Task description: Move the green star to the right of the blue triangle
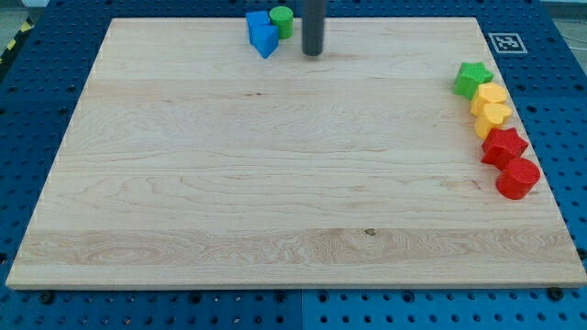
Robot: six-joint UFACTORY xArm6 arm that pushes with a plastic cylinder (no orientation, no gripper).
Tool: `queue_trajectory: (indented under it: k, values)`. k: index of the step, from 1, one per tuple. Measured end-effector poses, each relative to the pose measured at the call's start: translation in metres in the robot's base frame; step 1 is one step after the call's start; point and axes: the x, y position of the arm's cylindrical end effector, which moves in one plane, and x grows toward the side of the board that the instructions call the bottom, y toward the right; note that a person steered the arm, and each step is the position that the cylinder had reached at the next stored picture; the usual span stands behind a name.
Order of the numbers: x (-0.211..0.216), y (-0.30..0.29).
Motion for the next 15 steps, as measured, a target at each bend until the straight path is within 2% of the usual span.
queue_trajectory:
  k: [3, 5, 6, 9, 12, 14, 15]
  values:
    - [-0.024, 0.152]
    - [-0.013, 0.246]
    - [0.004, 0.27]
    - [0.069, 0.242]
    - [0.072, 0.18]
    - [0.098, 0.185]
    - [0.098, 0.166]
